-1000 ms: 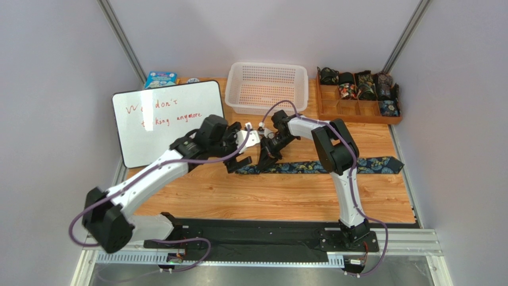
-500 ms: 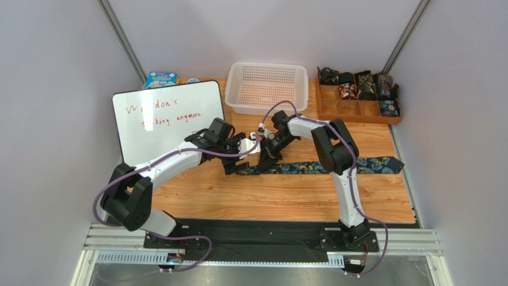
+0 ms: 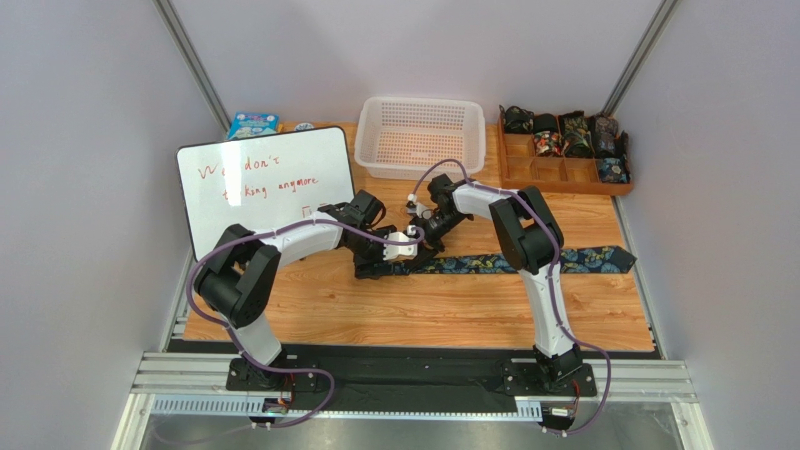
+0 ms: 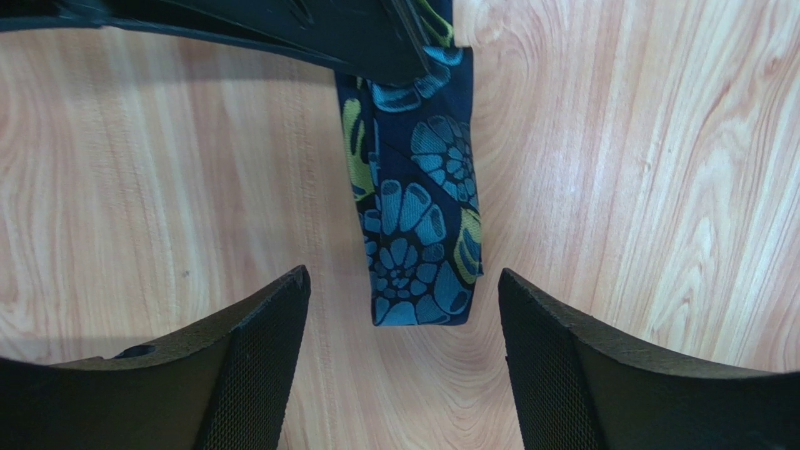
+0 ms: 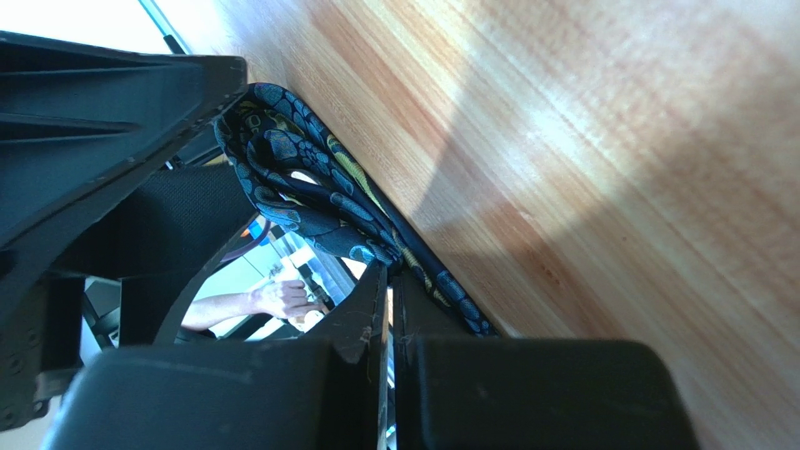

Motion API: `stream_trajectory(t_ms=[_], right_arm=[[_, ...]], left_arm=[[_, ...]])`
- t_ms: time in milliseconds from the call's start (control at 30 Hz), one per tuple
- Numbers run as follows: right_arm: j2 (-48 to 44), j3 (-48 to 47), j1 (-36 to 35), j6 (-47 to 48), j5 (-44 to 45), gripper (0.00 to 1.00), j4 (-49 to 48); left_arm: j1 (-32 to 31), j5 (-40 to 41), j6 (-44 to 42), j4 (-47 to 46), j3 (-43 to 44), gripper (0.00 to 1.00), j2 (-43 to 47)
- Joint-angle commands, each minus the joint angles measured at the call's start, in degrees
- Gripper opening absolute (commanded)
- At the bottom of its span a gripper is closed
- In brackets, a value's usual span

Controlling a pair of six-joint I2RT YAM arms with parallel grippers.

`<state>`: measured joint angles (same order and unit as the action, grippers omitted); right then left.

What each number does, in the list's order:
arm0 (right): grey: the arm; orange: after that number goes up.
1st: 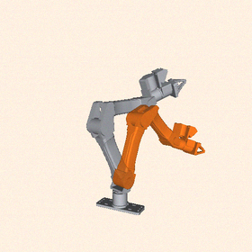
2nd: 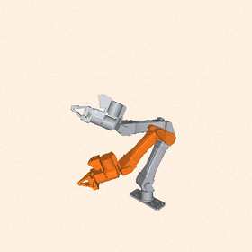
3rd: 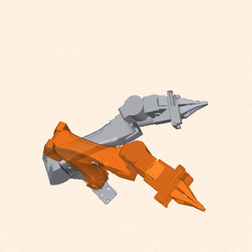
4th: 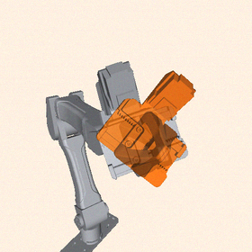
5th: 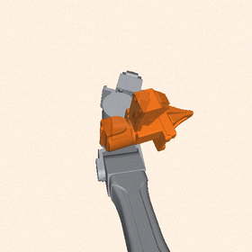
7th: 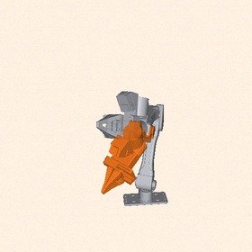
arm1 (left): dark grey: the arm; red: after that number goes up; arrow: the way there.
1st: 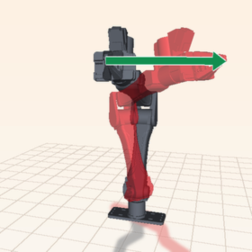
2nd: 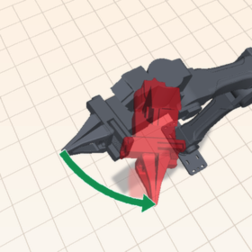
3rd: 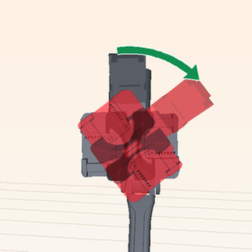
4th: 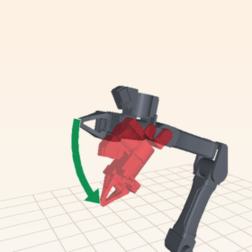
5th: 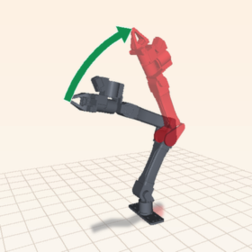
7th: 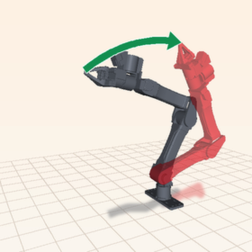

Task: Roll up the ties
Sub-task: Roll the tie at the center of the board.

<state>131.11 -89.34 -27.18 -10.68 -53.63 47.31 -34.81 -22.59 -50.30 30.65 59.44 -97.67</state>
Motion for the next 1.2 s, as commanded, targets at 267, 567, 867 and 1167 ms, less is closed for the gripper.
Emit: stream_trajectory(t_ms=[267, 567, 867, 1167], right_arm=[[2.4, -1.9, 0.4, -0.1, 3.2, 0.00, -0.7], [2.8, -2.2, 0.5, -1.1, 3.0, 0.00, -0.7], [2.7, -2.1, 0.3, -2.2, 1.7, 0.00, -1.4], [1.5, -1.9, 0.9, -3.8, -1.5, 0.01, -2.3]], left_arm=[[-0.9, -3.0, -2.2, 3.0, 4.3, 0.52, 1.2], [-3.5, -6.2, 1.4, 4.9, 8.9, 0.46, -0.1], [-5.9, -2.9, 4.0, 5.6, 14.6, 0.43, -7.1], [-7.2, 0.3, 3.4, 9.5, 18.4, 0.42, -12.1]])
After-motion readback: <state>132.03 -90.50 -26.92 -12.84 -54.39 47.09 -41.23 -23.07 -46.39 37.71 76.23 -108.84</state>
